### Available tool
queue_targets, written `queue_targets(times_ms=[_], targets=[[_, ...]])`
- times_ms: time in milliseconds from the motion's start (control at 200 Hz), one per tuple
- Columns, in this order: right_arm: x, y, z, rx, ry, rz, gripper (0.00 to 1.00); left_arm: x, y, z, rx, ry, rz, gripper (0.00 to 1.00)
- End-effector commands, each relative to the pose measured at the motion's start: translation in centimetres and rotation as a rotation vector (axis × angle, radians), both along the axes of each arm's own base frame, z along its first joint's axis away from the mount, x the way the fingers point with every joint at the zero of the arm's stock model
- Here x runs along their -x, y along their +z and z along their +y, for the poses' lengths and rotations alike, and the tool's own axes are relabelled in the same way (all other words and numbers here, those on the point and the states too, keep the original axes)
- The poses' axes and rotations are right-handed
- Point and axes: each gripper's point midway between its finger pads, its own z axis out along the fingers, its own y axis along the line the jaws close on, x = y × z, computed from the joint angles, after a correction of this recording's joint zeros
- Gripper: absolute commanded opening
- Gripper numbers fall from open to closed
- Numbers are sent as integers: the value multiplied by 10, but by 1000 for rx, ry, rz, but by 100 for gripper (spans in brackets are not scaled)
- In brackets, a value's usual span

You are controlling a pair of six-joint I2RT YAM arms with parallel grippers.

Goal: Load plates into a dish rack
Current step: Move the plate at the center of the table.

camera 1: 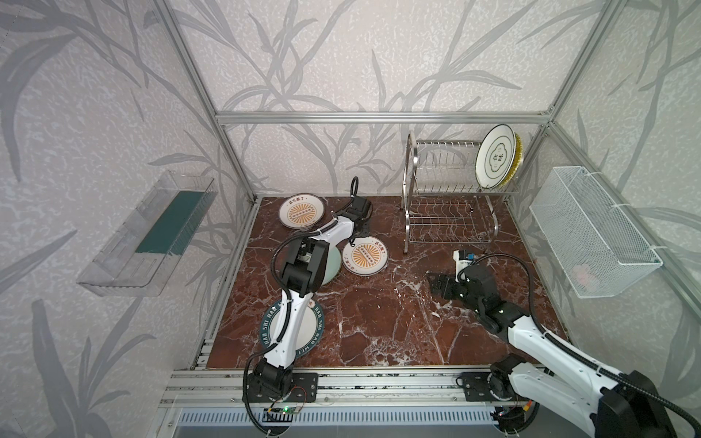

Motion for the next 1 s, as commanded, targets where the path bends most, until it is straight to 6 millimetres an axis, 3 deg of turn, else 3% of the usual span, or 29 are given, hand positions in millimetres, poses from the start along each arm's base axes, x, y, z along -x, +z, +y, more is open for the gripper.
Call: queue_targets(times_ms=[0, 460, 765, 995], targets=[[3, -2, -4, 13, -7, -8, 95, 18, 13, 0, 4, -4, 3, 35], [4, -6, -2, -4, -5, 1, 95, 70, 8, 2, 47, 22, 1, 35], [3, -20, 1, -10, -3, 32, 95, 109, 8, -11, 80, -10, 4, 35], [0, -33, 13, -60, 26, 70, 94, 114, 18, -14, 81, -22, -10, 35]])
